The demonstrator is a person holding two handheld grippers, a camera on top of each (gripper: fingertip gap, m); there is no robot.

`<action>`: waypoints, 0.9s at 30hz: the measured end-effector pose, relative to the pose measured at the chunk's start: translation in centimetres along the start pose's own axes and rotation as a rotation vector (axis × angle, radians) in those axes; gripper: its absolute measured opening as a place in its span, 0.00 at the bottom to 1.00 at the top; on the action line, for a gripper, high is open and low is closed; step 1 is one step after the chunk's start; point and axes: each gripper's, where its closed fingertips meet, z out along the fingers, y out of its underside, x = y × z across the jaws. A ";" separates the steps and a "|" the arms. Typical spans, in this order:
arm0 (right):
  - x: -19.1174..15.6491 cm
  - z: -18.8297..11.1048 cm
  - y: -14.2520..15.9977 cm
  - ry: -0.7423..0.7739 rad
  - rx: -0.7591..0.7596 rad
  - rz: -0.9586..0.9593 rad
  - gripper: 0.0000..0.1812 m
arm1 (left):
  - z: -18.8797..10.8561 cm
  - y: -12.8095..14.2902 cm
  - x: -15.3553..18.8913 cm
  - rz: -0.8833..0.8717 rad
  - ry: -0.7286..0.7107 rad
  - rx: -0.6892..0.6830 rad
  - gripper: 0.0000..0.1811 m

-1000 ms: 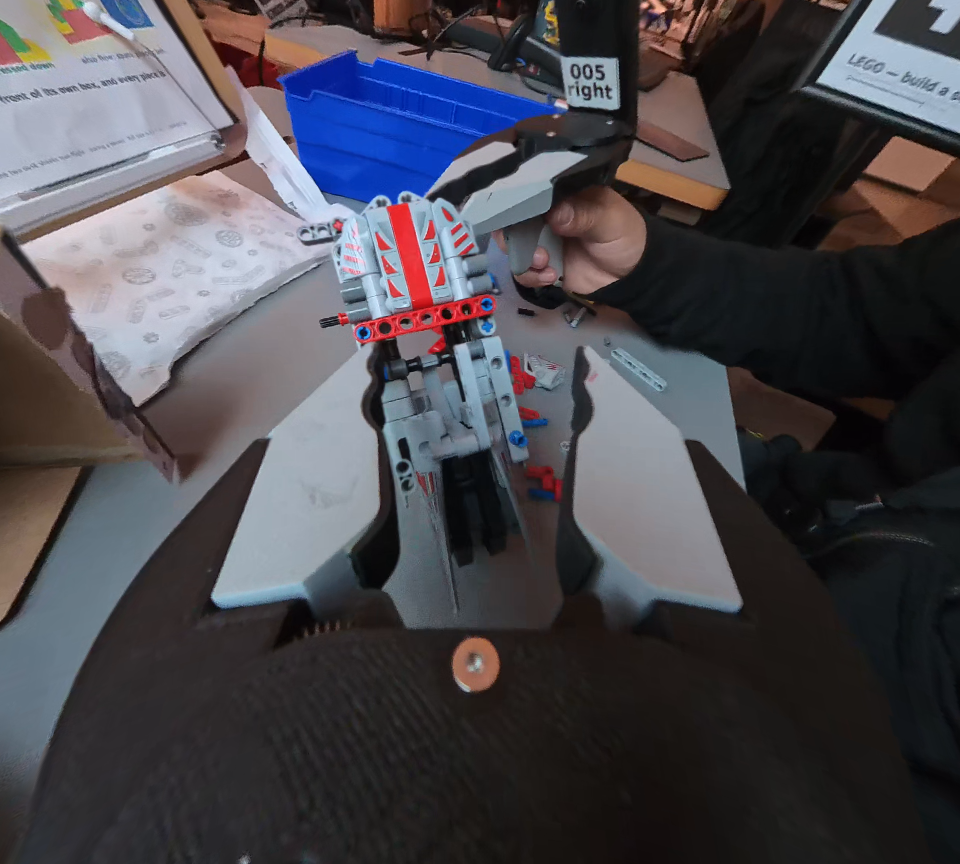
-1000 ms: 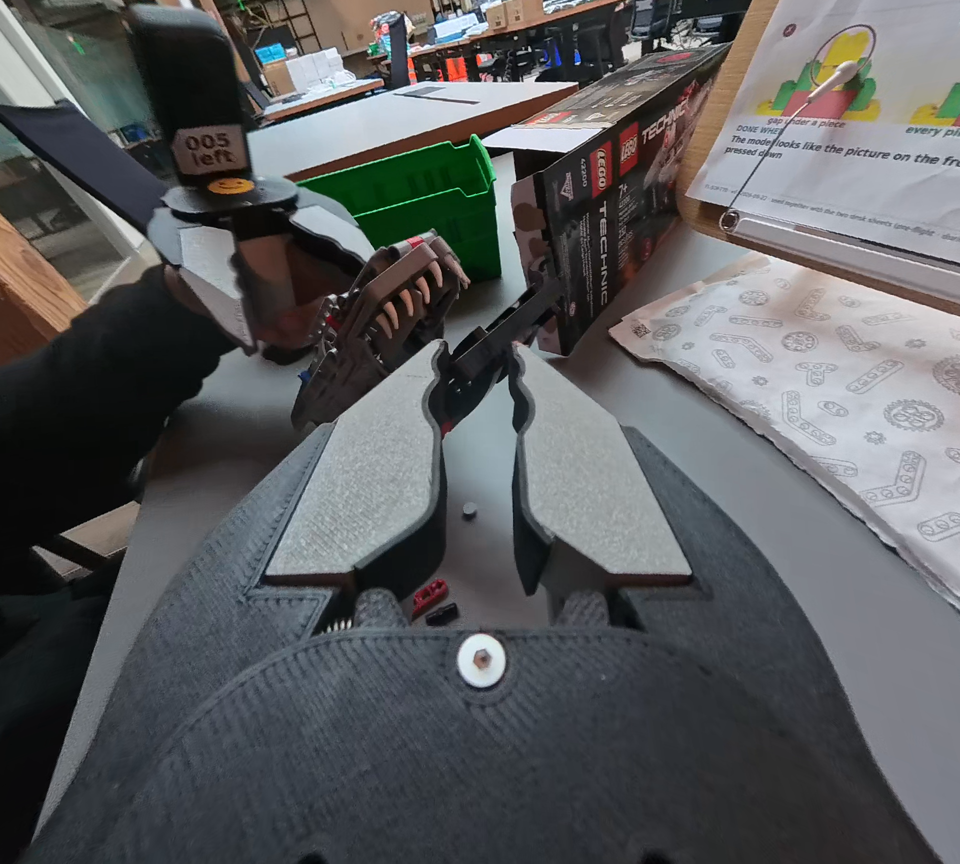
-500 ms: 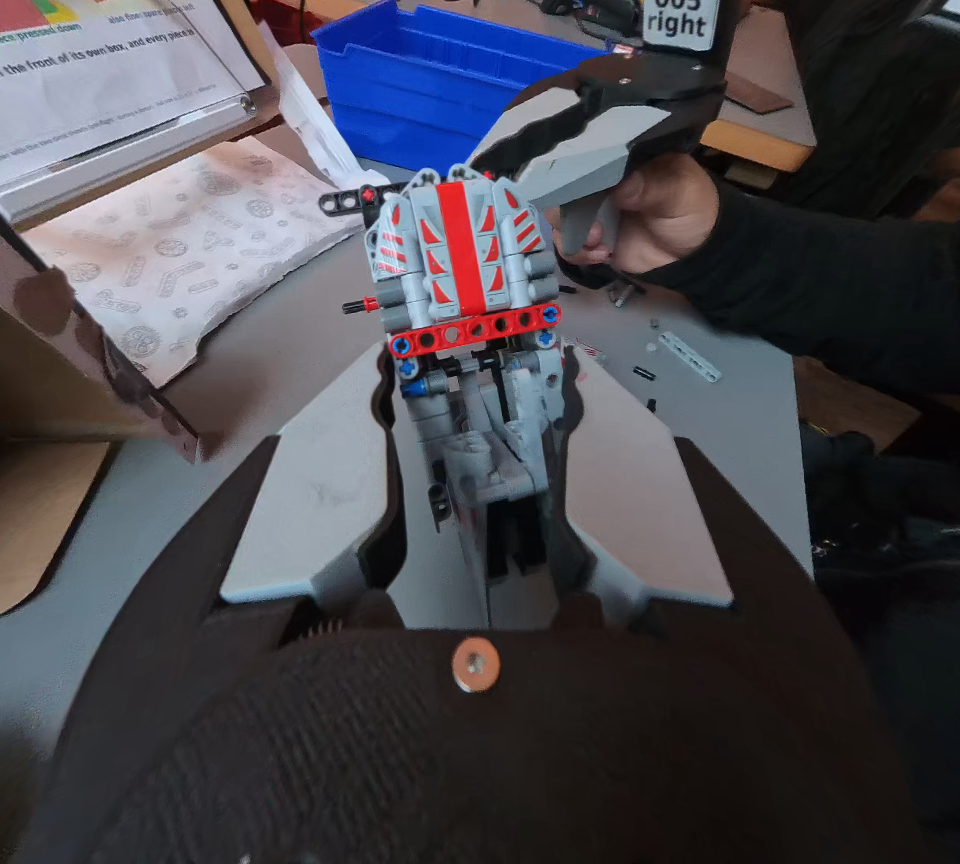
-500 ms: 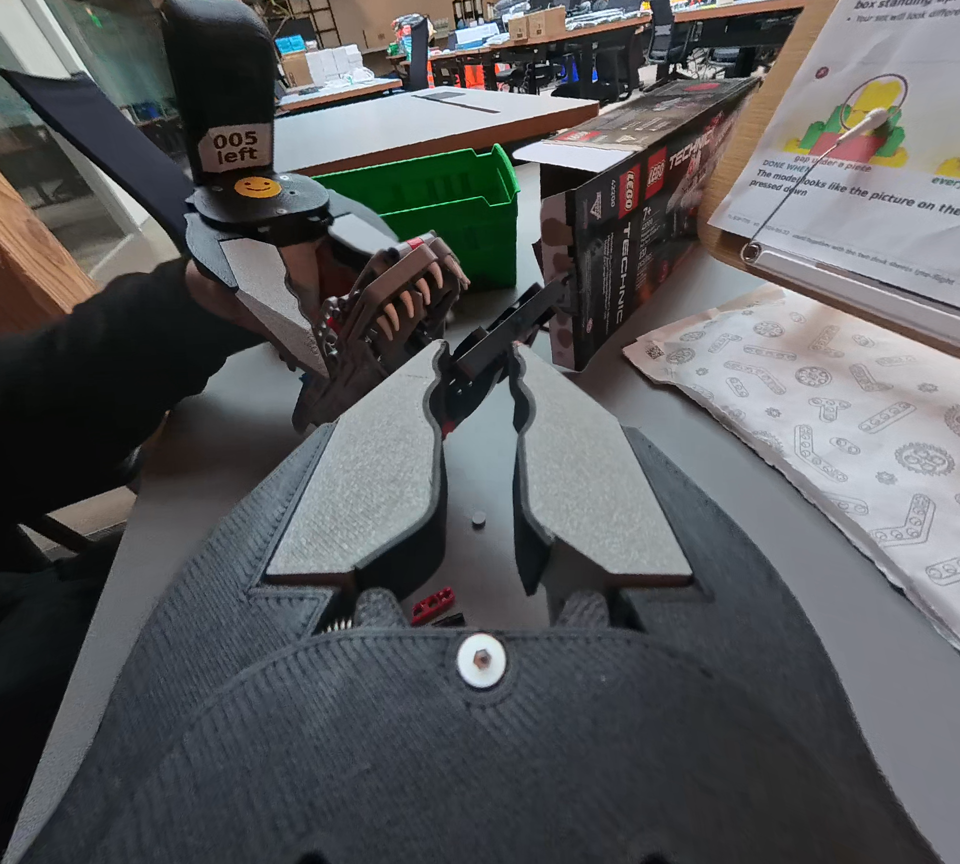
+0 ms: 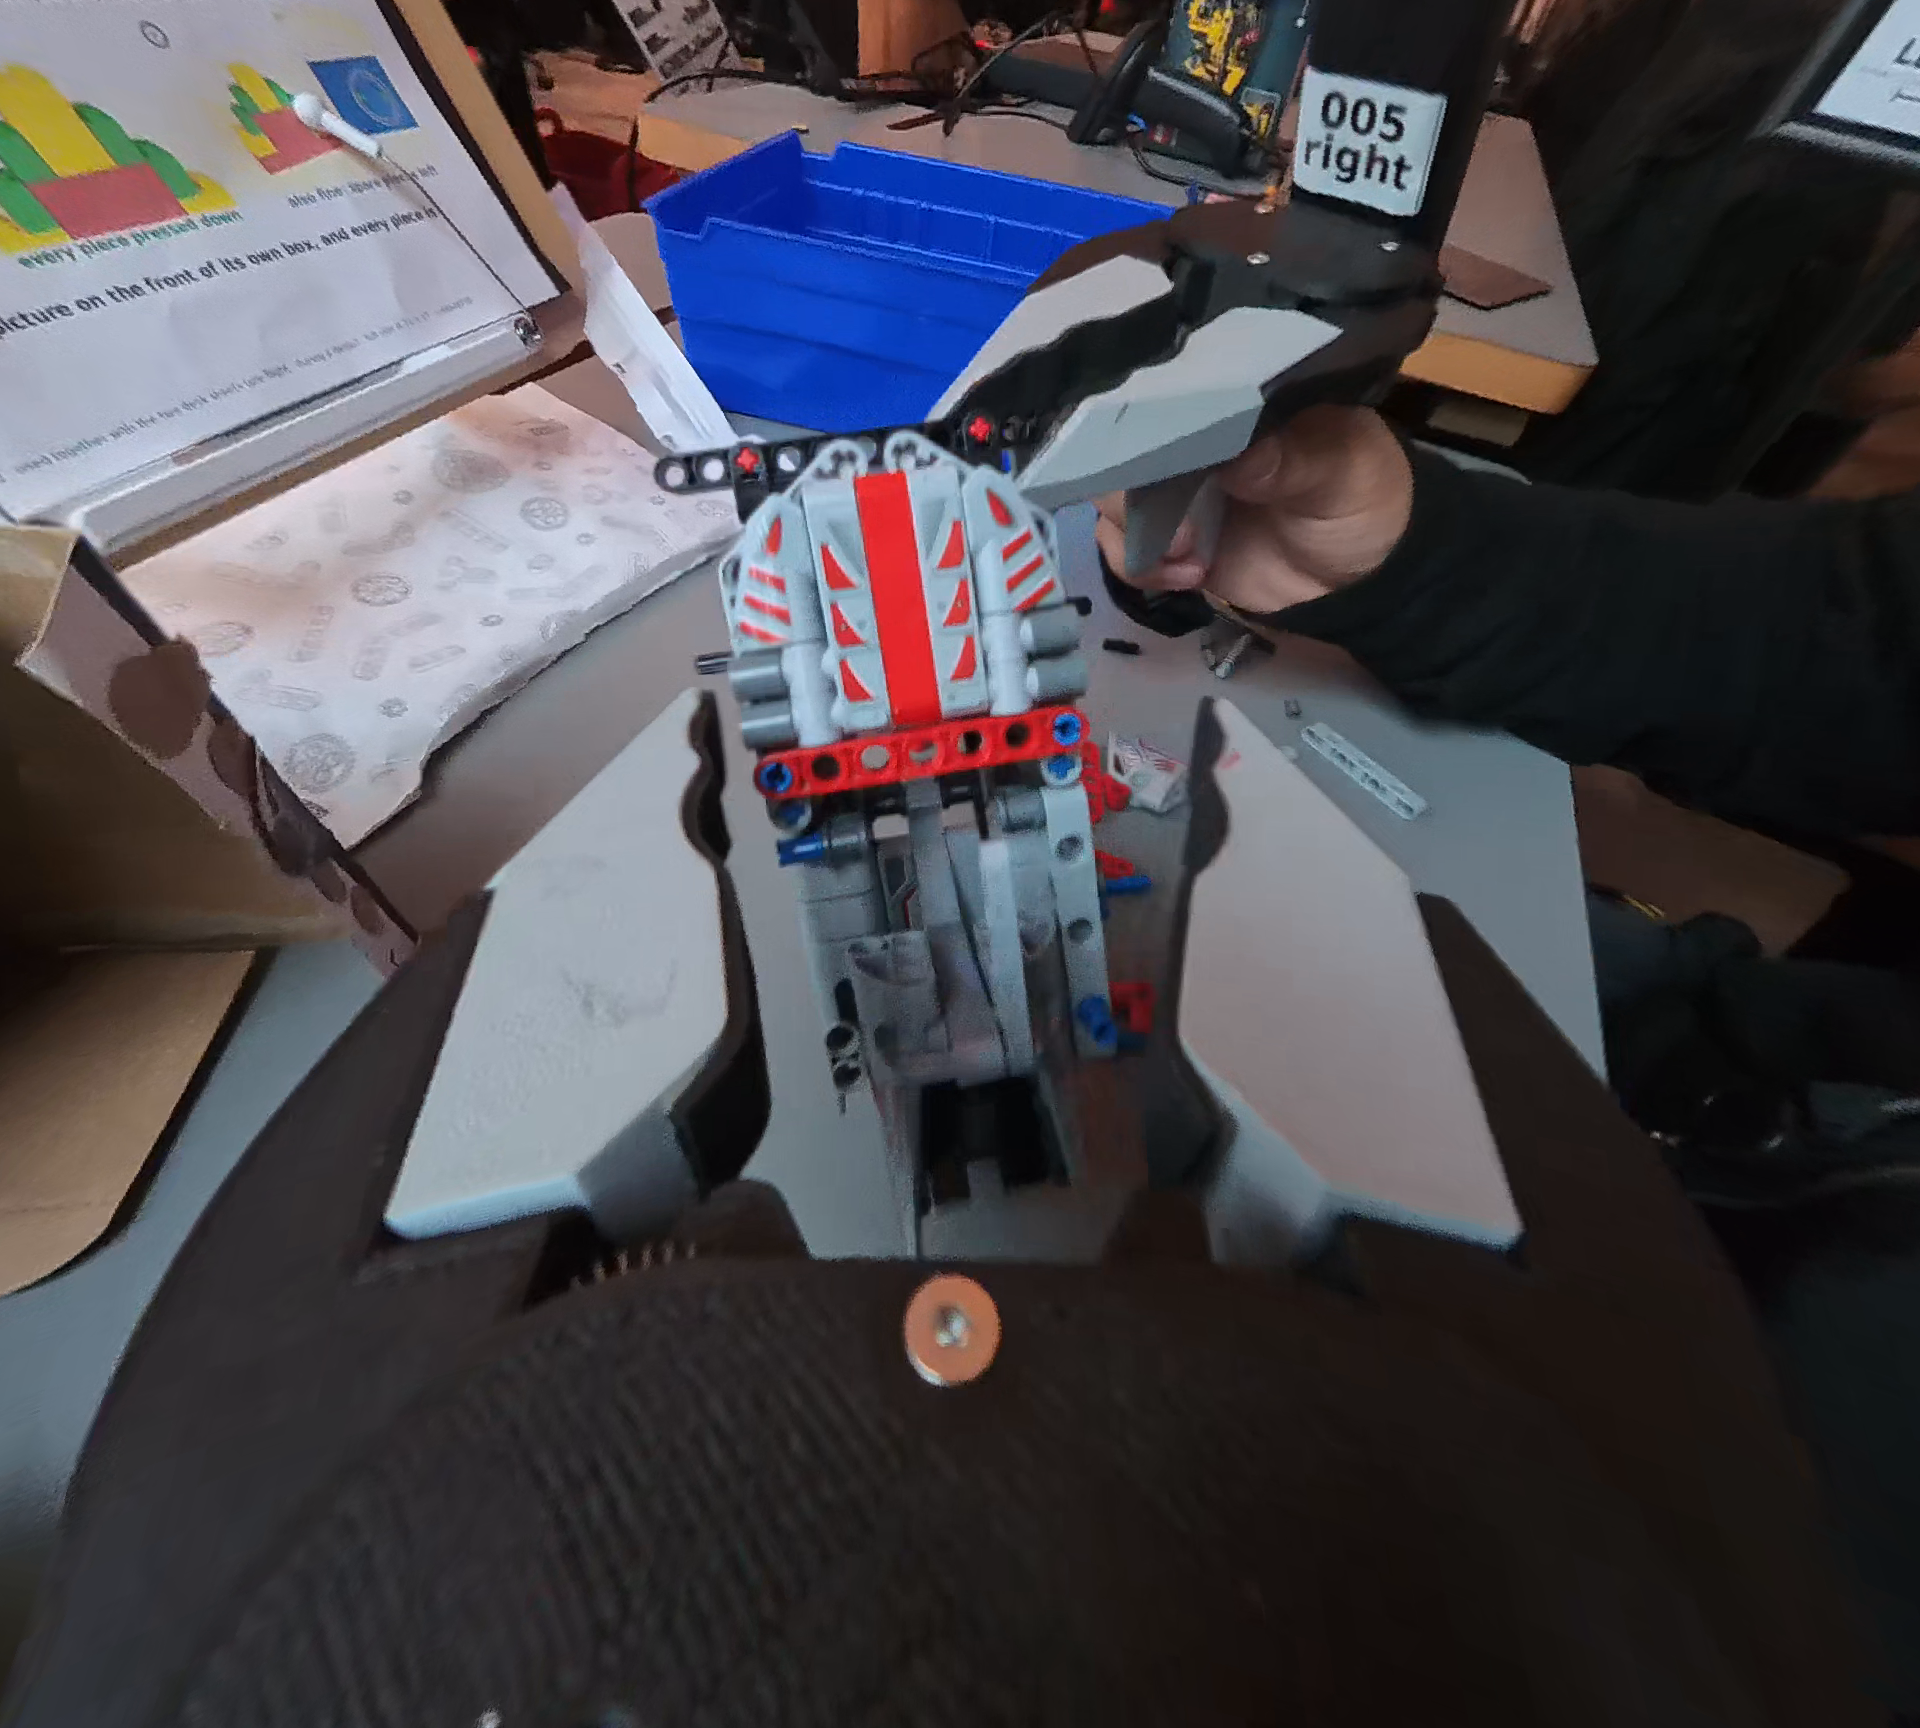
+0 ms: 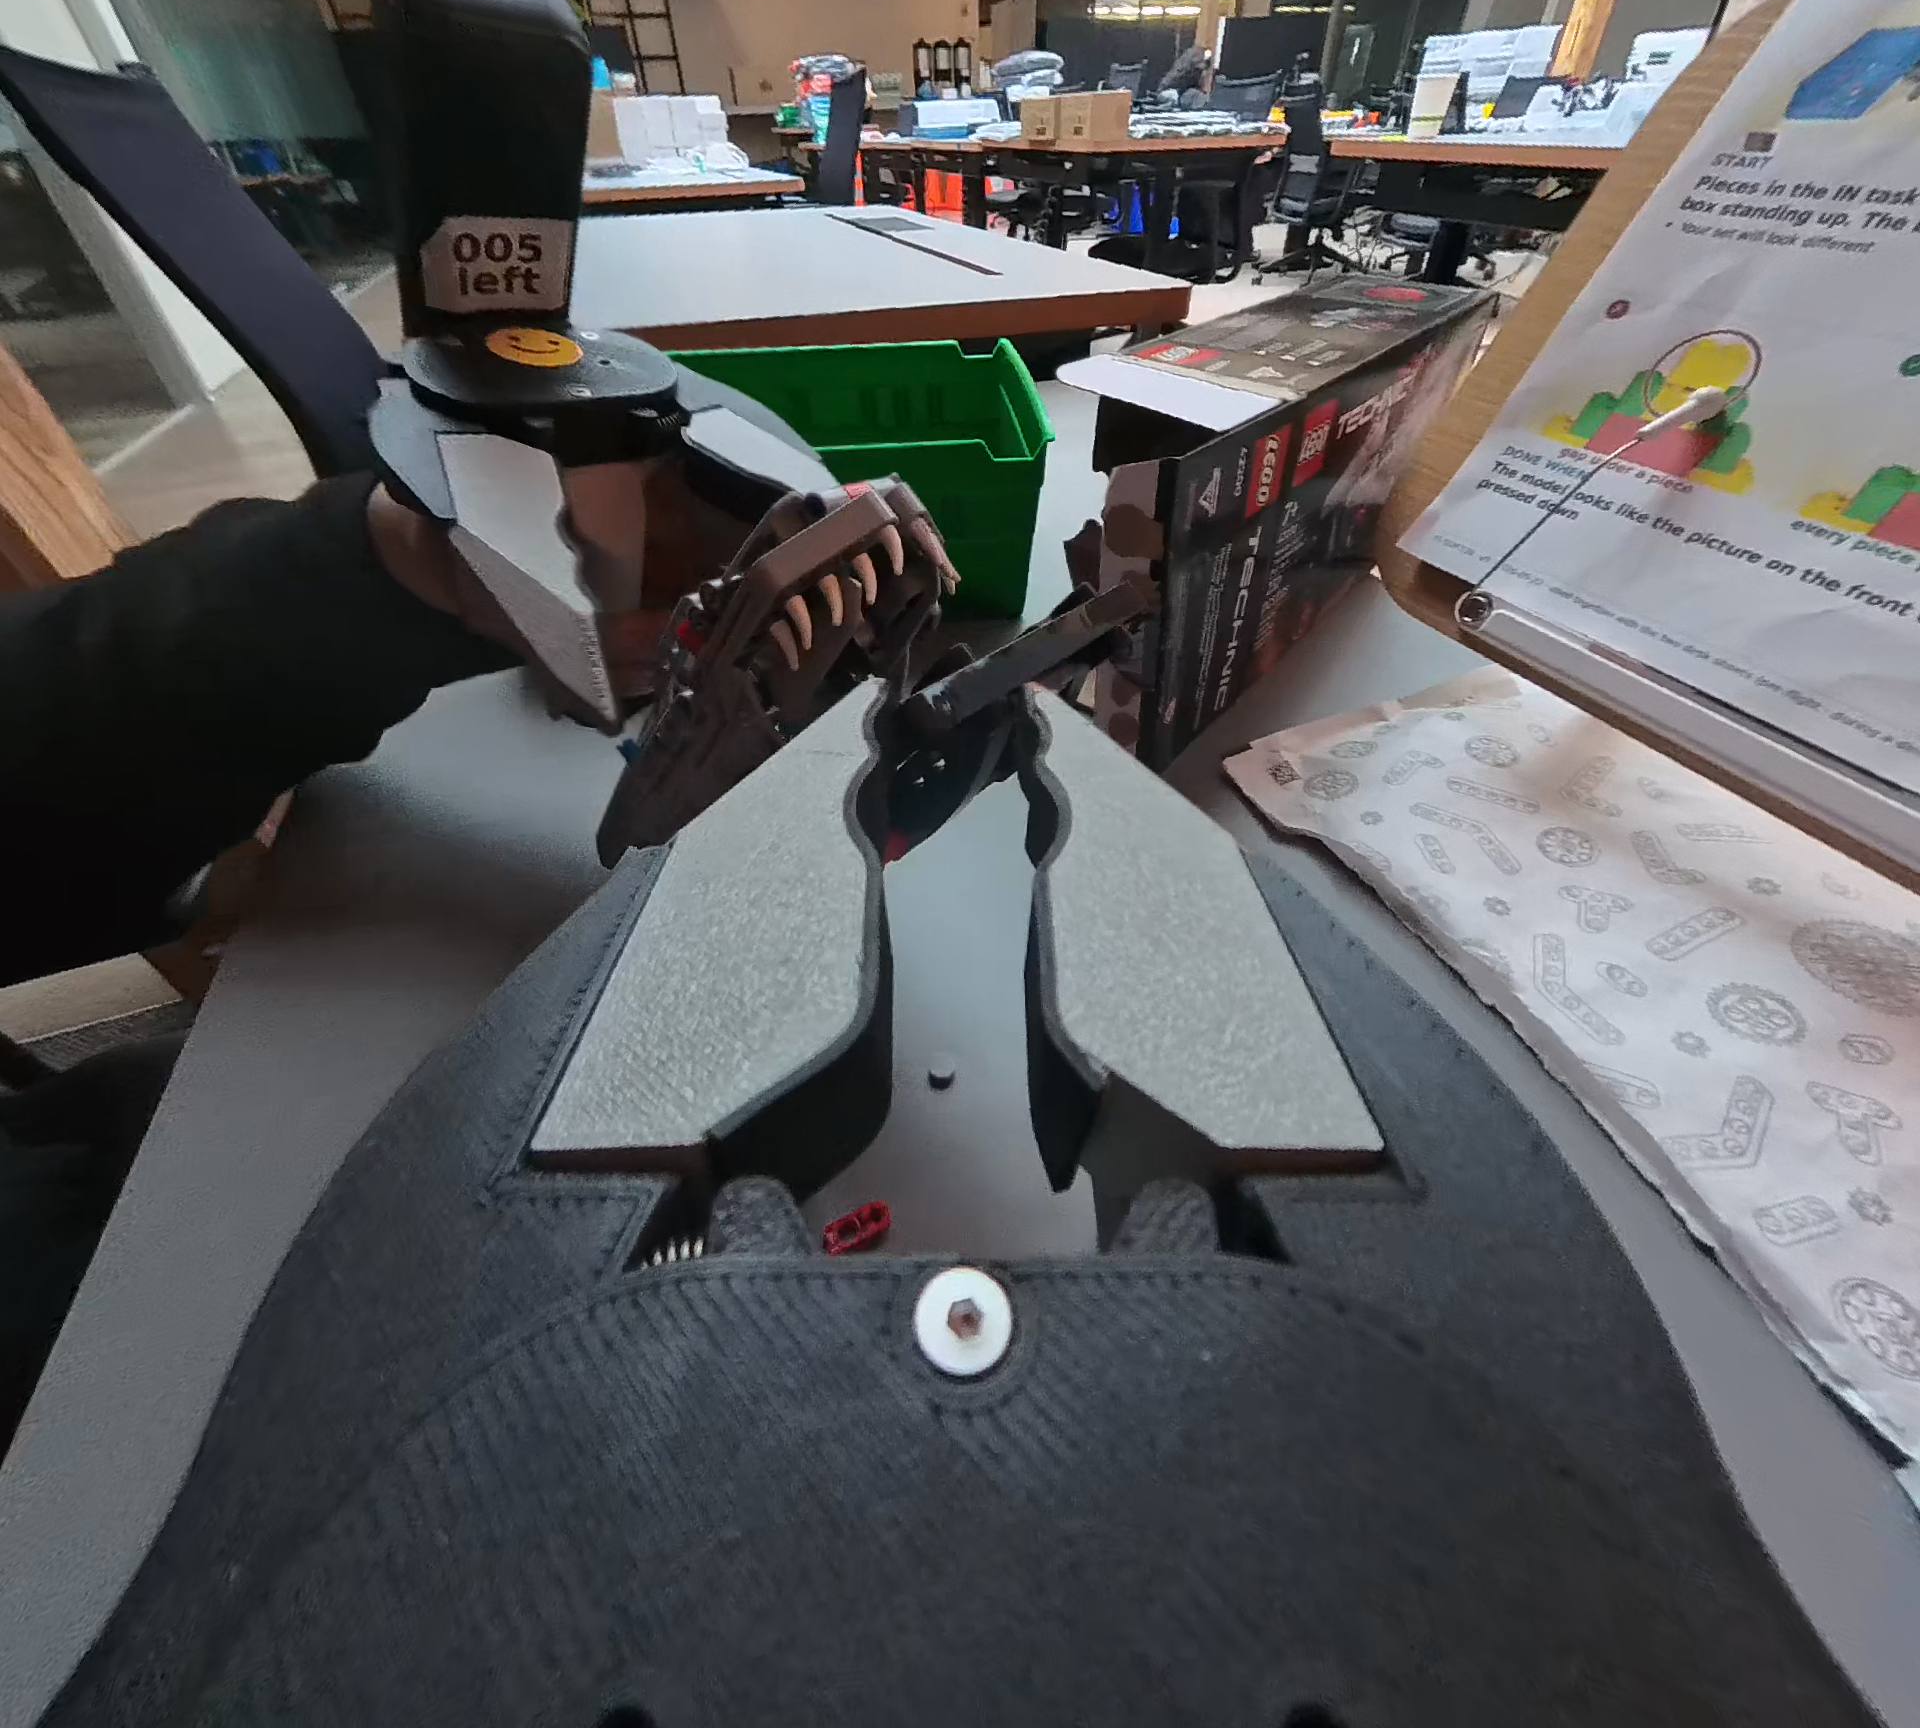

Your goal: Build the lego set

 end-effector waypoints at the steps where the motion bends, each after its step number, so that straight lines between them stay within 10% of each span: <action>1: -0.2 0.0 -0.1 -0.005 0.006 -0.005 0.10 | 0.1 -0.1 0.1 -0.001 -0.018 -0.010 0.51; 6: -1.2 -0.1 -1.1 -0.029 0.049 -0.055 0.11 | 0.7 0.5 0.1 0.054 -0.076 -0.086 0.37; 27: -3.1 -0.4 -2.1 -0.077 0.089 -0.135 0.12 | 0.0 -0.5 0.4 0.108 -0.020 -0.005 0.37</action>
